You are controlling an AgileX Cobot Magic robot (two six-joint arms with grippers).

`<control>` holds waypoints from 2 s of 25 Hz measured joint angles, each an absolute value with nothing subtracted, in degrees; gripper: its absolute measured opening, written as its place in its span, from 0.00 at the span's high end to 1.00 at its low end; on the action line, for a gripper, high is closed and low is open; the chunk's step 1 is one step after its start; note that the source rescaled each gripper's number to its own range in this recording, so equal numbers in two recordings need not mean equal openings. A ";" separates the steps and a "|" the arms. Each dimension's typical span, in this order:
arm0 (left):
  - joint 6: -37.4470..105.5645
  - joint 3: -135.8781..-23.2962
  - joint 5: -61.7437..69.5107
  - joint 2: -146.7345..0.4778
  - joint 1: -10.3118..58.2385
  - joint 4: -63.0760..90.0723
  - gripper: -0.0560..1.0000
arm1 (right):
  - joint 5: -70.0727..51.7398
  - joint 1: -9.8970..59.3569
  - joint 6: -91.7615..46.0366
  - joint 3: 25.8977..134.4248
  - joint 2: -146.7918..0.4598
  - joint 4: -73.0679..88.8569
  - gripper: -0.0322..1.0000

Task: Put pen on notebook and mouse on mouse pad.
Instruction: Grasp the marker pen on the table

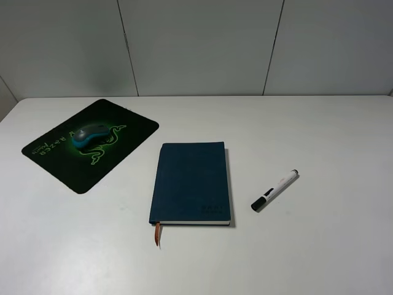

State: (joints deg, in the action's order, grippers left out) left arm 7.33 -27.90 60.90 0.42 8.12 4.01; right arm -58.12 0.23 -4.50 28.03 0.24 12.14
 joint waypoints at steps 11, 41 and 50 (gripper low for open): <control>7.33 -27.90 60.90 0.42 8.12 4.01 0.00 | -58.10 0.23 -4.50 28.84 0.00 12.26 0.00; 7.33 -27.90 60.93 0.42 8.12 4.01 0.00 | -55.99 12.44 4.69 53.28 -58.36 0.48 0.00; 7.33 -27.90 60.93 0.42 8.12 4.01 0.00 | -56.88 22.35 12.21 59.17 -70.74 0.48 0.00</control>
State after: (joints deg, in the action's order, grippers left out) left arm 7.33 -27.90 60.93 0.42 8.12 4.01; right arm -56.88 22.35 12.21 59.17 -70.74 0.48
